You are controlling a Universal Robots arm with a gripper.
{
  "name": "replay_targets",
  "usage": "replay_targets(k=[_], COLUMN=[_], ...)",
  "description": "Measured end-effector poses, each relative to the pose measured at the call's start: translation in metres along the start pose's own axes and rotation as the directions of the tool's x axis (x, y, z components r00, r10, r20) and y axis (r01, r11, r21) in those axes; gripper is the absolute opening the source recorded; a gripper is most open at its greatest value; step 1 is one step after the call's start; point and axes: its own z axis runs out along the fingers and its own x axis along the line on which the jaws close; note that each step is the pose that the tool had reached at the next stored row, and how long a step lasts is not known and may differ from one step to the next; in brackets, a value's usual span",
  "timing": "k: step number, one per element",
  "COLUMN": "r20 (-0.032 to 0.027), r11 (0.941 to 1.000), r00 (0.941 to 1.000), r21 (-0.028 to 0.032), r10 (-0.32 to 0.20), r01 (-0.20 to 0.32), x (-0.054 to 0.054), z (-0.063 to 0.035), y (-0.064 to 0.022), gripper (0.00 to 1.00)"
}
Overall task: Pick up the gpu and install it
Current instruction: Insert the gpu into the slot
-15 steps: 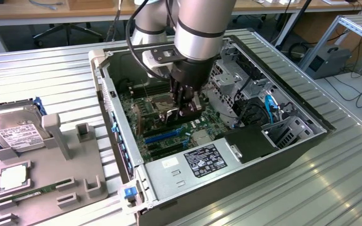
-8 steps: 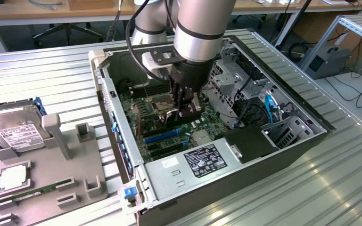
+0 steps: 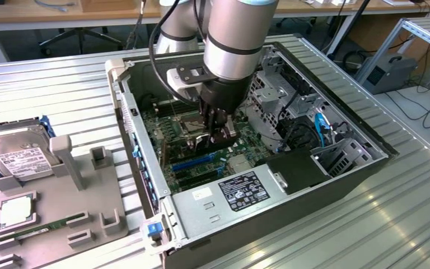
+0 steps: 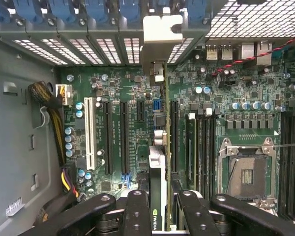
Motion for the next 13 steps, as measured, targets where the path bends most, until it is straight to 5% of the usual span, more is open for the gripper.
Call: replay_targets(k=[13], r20=[-0.0001], r11=[1.0], r00=[1.0], r21=[0.0], r10=[0.0], r01=[0.0], x=[0.0], z=[0.0108], y=[0.0106], gripper=[0.27])
